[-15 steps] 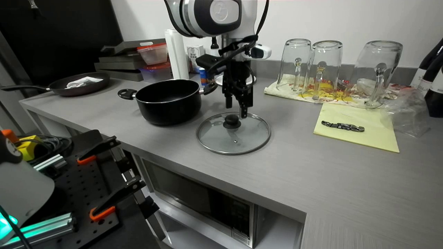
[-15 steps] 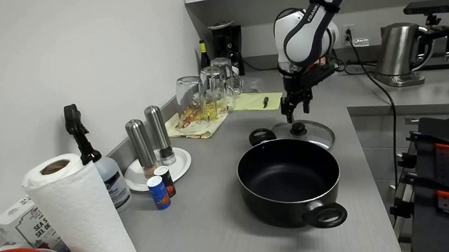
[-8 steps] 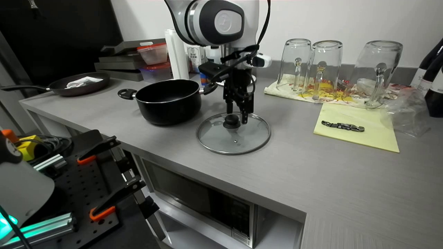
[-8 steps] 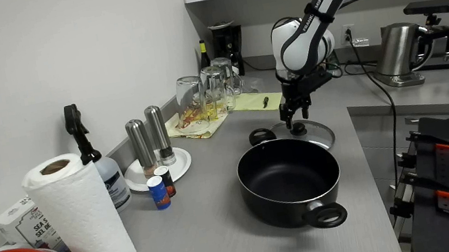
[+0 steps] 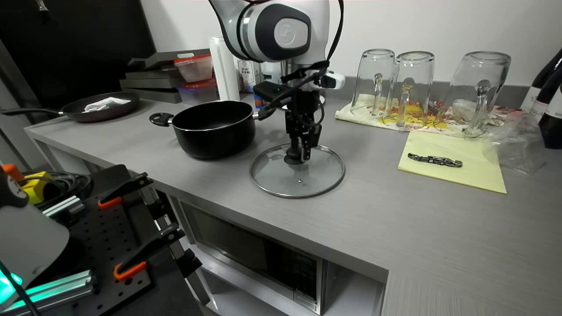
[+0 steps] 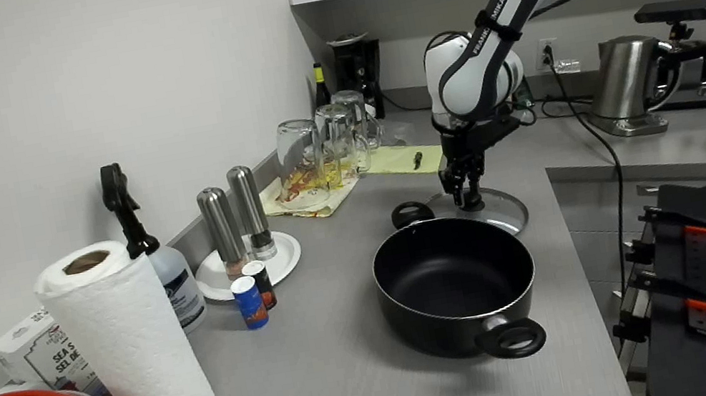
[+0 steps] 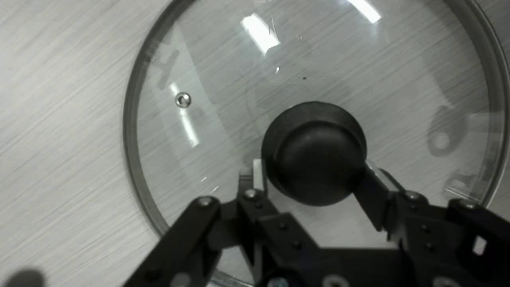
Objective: Place the lid on the pot
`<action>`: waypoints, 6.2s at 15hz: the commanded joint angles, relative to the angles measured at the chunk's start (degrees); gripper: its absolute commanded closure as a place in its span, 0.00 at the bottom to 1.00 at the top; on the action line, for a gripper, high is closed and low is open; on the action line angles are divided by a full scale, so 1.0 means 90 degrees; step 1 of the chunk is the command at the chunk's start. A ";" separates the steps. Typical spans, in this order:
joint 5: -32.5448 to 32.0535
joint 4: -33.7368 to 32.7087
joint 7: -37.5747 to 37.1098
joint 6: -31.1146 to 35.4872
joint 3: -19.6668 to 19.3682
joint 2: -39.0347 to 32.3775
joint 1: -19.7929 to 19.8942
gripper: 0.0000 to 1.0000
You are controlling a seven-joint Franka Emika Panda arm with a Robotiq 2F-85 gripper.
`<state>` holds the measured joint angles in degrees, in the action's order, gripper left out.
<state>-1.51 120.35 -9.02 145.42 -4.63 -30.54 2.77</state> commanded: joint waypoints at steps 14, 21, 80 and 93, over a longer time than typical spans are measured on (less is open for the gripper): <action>-0.0318 0.0472 -0.0132 -0.0487 -0.0321 0.1748 -0.0133 0.76; -0.0941 0.0520 0.0124 -0.1854 0.0030 0.2863 -0.0282 0.76; -0.1597 0.0320 0.0557 -0.1591 0.1827 0.1616 -0.2181 0.76; -0.1543 0.0326 0.0705 -0.1624 0.1834 0.1553 -0.2155 0.12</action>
<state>-15.14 124.22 -3.74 131.48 11.88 -16.28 -16.45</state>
